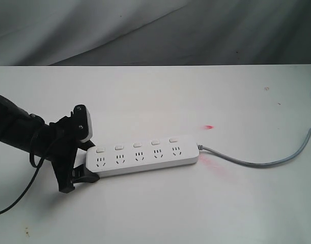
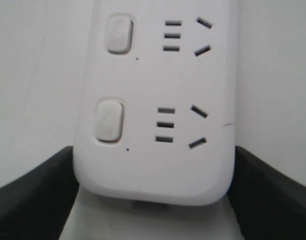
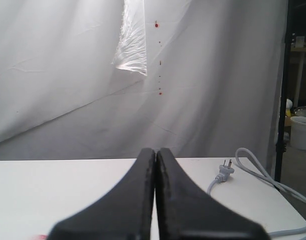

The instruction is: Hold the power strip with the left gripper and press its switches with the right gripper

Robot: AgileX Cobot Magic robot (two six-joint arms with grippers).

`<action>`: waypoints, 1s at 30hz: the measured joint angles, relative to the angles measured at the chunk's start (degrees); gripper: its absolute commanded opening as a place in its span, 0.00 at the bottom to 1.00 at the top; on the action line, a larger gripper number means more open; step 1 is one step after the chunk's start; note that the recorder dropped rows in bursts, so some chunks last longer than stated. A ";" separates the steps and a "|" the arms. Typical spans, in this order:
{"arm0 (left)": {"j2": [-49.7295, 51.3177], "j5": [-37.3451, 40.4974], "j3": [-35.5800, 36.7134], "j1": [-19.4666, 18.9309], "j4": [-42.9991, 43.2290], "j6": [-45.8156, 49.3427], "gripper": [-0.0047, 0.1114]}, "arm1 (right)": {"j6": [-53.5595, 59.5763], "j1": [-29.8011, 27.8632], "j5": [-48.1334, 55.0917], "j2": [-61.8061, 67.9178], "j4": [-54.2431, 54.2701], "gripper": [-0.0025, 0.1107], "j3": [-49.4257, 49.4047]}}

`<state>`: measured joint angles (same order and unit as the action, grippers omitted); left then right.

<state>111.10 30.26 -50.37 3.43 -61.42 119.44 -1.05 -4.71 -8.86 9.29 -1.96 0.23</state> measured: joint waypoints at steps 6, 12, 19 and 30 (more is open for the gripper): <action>0.00 0.00 0.00 0.00 0.00 0.00 0.44 | 0.00 0.00 0.00 0.00 0.00 0.02 0.00; 0.00 0.00 0.00 0.00 0.00 0.00 0.44 | 0.00 0.00 0.00 0.00 1.27 0.02 0.00; 0.00 0.00 0.00 0.00 0.00 0.00 0.44 | 0.00 0.00 18.02 0.00 1.96 0.02 7.58; 0.00 0.00 0.00 0.00 0.00 0.00 0.44 | 0.00 1.85 31.10 8.98 2.37 0.02 29.31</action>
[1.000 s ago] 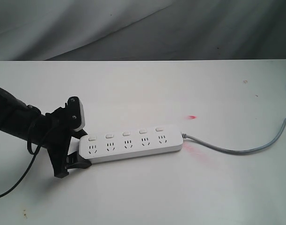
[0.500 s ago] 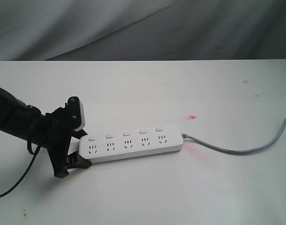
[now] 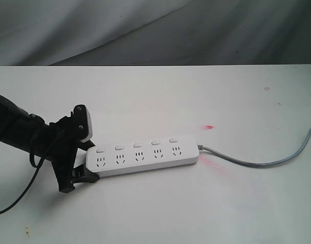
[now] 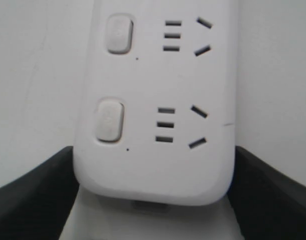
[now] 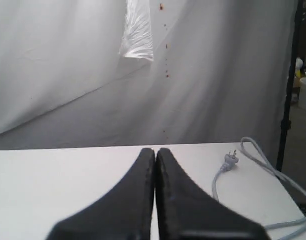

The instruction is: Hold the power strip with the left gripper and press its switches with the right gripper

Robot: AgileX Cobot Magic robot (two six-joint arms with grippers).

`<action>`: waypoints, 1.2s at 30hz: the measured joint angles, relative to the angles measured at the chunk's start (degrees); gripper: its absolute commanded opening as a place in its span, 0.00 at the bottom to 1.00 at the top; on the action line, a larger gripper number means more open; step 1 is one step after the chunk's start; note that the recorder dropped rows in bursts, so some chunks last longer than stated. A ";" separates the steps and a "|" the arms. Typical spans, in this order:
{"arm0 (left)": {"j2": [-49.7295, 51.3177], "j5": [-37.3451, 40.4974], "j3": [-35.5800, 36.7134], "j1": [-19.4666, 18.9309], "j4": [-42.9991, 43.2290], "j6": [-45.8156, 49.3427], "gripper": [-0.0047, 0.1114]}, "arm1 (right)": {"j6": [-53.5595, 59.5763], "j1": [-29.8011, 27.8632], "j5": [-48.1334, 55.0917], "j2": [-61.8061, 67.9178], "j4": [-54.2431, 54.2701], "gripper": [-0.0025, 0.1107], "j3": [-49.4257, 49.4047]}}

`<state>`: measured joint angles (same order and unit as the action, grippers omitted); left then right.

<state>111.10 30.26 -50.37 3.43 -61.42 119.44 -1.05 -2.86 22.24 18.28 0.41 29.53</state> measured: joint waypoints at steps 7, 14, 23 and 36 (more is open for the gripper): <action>0.00 0.00 0.00 0.00 -0.09 0.00 0.44 | -3.00 8.53 4.84 16.11 4.04 0.02 7.26; 0.00 0.00 0.00 -0.04 -0.09 0.00 0.44 | -1.85 22.21 11.93 31.91 4.05 0.02 17.71; 0.00 -0.11 0.00 -0.04 -0.22 0.00 0.44 | 21.60 32.58 18.19 48.95 12.17 0.02 30.27; 0.00 -0.11 0.00 -0.04 -0.22 0.00 0.44 | 51.02 33.51 21.40 70.42 26.07 0.02 42.82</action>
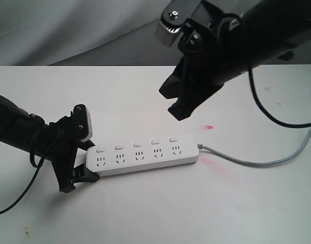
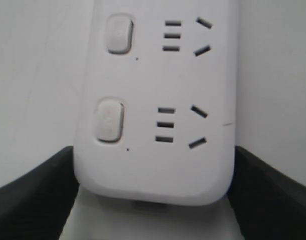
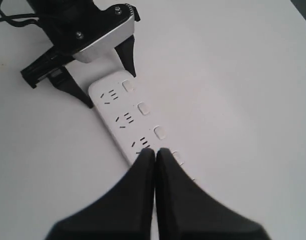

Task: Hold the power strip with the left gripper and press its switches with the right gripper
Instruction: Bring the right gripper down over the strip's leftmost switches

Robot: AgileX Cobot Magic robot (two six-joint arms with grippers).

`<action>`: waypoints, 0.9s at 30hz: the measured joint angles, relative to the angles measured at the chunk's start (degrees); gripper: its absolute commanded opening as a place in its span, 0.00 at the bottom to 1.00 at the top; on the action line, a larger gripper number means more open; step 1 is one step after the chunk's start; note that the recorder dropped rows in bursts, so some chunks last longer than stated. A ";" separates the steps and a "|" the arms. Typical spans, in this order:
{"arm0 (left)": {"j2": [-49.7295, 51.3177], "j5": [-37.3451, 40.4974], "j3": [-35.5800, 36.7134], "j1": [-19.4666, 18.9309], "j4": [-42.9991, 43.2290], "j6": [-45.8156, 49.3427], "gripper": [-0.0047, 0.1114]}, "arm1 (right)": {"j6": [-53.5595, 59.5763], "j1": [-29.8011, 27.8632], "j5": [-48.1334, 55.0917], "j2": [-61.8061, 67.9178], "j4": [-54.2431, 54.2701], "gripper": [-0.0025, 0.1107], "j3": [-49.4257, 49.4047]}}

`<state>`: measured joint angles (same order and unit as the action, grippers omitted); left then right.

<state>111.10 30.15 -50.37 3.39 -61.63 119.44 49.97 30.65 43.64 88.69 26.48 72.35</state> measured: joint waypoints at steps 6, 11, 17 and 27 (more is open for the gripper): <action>0.00 0.00 0.00 0.00 0.00 0.00 0.44 | 9.67 0.00 -2.85 7.78 4.40 0.02 3.49; 0.00 0.00 0.00 0.00 0.00 0.00 0.44 | 23.69 0.00 -3.63 12.90 12.07 0.02 3.76; 0.00 0.00 0.00 0.00 0.00 0.00 0.44 | 42.77 0.00 -5.34 18.99 27.25 0.02 3.79; 0.00 0.00 0.00 0.00 0.00 0.00 0.44 | 56.56 0.61 -9.50 25.80 40.17 0.02 3.79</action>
<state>111.10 30.15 -50.37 3.39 -61.63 119.44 106.53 31.26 34.14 114.49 66.65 76.14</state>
